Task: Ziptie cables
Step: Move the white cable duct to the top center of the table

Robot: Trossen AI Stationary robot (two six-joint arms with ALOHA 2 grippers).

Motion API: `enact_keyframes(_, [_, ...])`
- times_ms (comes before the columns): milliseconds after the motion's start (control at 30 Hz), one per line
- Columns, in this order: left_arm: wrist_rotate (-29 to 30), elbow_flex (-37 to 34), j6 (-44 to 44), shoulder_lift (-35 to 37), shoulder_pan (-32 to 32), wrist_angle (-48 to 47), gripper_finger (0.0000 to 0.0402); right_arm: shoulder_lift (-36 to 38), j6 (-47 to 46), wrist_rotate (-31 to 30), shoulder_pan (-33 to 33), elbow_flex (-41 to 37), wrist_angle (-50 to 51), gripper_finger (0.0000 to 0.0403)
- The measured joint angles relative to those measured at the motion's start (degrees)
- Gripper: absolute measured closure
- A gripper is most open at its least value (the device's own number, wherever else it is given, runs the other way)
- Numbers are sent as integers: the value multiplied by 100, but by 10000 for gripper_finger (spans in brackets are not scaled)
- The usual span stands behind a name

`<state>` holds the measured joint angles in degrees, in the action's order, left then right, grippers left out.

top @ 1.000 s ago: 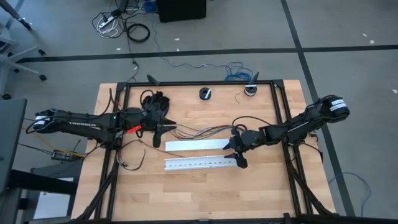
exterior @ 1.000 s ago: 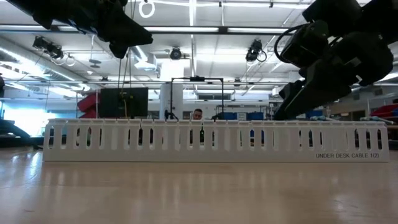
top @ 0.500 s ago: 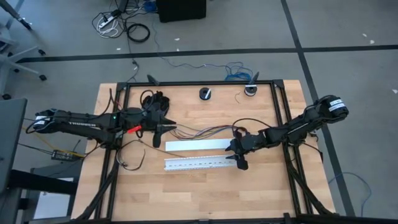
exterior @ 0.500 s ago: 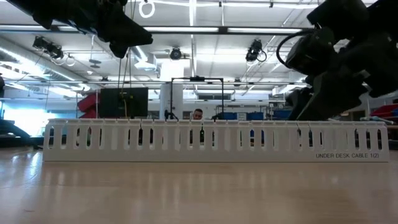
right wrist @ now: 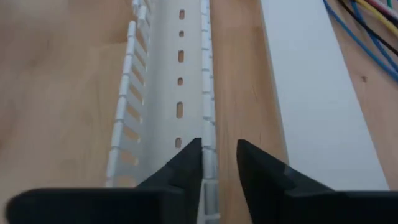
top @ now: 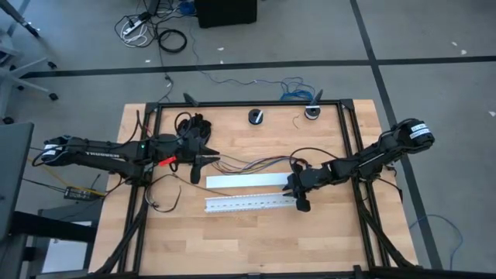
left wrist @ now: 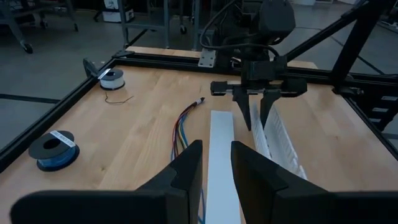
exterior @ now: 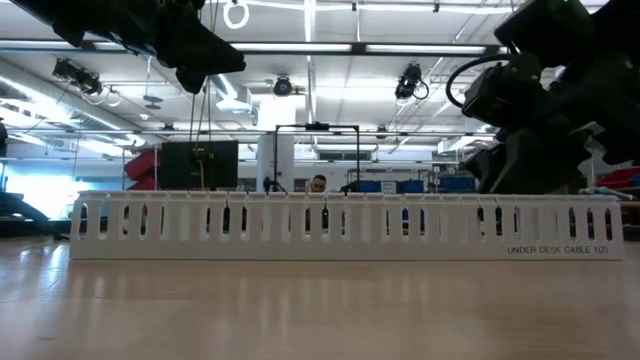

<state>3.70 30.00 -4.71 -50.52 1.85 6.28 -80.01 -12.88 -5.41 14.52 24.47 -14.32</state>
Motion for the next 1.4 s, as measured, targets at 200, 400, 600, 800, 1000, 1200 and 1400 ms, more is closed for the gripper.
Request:
enact_keyframes(200, [0,0,0,0,0,0,324,0,45,72,0,0,8,393])
enact_keyframes(400, [-2,0,14,0,0,-7,324,1,31,148,0,-4,-230,398])
enact_keyframes(600, [-4,0,22,0,0,-19,324,346,246,252,-20,321,32,400])
enact_keyframes(800, [-4,-2,131,2,0,-3,324,1042,704,-547,-314,1128,1984,401])
enact_keyframes(1000, [-4,-2,152,2,1,20,324,1332,1242,-866,-1263,1380,2970,402])
enact_keyframes(1200, [-4,-2,297,2,0,17,324,1365,2167,-193,-2502,1385,2451,402])
enact_keyframes(1400, [74,-2,459,2,0,17,324,1362,2836,490,-3764,1390,2137,402])
